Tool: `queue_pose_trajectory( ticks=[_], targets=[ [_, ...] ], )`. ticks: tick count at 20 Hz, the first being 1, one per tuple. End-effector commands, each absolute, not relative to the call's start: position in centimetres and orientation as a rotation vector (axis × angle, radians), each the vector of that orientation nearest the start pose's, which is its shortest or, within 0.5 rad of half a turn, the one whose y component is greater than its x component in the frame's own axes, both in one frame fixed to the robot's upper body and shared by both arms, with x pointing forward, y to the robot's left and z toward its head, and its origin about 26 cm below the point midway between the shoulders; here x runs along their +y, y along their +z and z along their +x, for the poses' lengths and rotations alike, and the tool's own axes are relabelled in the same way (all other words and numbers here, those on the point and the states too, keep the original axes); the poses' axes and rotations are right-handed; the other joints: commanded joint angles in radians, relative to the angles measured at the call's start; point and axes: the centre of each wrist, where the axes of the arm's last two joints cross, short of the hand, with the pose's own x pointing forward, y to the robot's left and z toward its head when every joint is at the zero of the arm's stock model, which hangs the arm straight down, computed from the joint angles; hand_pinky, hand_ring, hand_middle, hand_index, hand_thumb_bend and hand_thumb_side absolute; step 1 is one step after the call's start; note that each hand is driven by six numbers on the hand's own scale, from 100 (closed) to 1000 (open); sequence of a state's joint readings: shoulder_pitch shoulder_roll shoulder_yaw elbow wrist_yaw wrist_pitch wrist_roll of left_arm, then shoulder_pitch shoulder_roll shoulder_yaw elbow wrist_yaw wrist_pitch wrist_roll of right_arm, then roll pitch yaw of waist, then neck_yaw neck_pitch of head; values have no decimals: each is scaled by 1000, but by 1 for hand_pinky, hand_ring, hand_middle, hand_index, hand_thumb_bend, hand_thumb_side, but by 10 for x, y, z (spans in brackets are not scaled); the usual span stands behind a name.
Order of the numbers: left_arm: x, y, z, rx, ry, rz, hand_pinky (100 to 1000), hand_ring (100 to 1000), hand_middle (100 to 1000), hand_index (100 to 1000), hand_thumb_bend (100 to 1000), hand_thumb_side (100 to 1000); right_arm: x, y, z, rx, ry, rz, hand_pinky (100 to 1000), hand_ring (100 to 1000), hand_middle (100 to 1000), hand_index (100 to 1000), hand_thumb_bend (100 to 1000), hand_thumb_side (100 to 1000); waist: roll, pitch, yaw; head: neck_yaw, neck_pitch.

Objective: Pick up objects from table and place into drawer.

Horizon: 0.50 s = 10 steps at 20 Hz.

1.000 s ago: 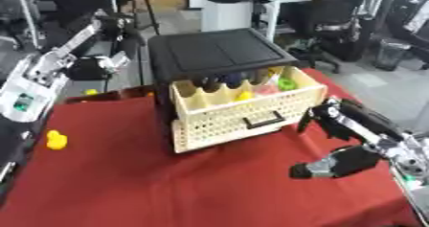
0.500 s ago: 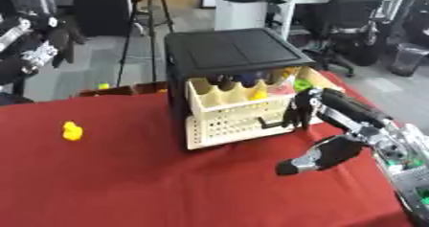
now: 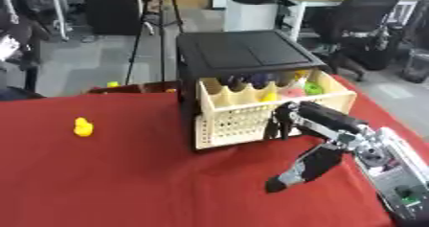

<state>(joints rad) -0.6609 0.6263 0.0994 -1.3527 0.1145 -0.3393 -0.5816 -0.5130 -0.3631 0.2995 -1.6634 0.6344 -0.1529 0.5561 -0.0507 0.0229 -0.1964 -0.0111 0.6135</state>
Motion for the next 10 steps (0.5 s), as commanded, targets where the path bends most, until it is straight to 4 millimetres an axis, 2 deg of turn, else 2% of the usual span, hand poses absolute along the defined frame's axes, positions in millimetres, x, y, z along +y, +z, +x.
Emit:
queue_pose_trajectory(
  ticks=[1,10],
  targets=[
    [384,258,396,-2132,-1038,187,214,406,391,646,100,737,-192,171,361,-1756,1671,-382,577,520,542,638,908,648,3,-13,4,-3,3],
    [386,257,394,-2122,-1026,177,215,409,396,652,100,739,-200,170,354,-1742,1679,-395,576,514,515,636,911,650,1,-13,6,1,6]
  ],
)
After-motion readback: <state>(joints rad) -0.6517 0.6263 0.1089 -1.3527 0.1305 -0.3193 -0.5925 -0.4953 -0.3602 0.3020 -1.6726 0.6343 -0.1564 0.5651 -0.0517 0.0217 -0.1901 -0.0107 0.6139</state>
